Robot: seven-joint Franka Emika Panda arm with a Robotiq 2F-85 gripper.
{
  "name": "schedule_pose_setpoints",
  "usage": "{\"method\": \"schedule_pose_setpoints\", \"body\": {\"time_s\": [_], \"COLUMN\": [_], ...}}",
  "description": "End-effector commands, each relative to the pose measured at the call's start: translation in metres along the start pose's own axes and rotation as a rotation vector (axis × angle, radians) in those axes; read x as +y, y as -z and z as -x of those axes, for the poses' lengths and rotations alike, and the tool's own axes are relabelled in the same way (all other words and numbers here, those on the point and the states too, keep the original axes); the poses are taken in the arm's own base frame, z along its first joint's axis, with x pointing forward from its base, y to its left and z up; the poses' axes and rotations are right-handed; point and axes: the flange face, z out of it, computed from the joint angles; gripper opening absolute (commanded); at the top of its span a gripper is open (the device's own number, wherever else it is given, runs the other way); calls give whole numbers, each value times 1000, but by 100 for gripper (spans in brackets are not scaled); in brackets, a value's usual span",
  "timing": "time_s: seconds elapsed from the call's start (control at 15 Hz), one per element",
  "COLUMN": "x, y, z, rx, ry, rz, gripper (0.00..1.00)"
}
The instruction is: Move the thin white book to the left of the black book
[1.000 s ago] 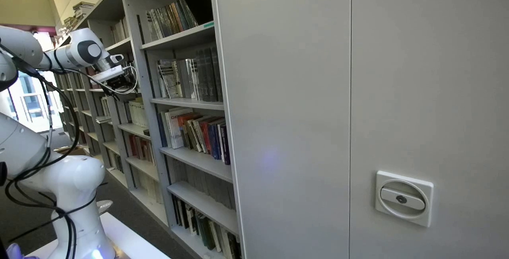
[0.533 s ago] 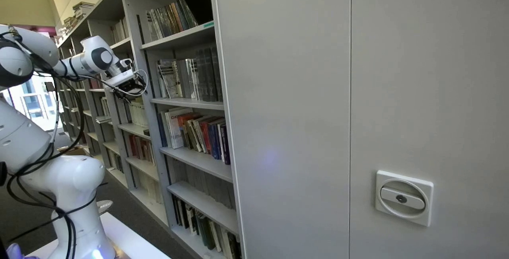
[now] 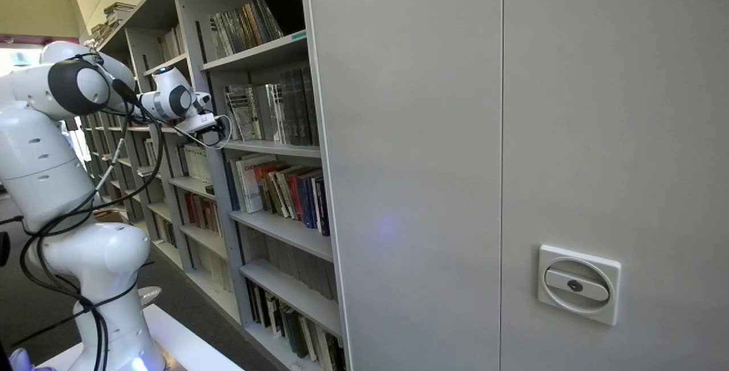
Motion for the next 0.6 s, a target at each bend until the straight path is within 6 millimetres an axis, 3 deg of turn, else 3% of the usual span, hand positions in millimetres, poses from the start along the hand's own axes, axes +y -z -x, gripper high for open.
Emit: {"method": "schedule_pose_setpoints", "body": {"time_s": [0.0, 0.07, 0.13, 0.53], "x": [11, 11, 7, 5], "y": [-11, -12, -13, -20], "z": [-35, -38, -22, -23], "rx": [108, 121, 68, 62], "ry": [-71, -71, -63, -65], "rz": [-62, -75, -50, -59], "gripper": [100, 100, 100, 100]}}
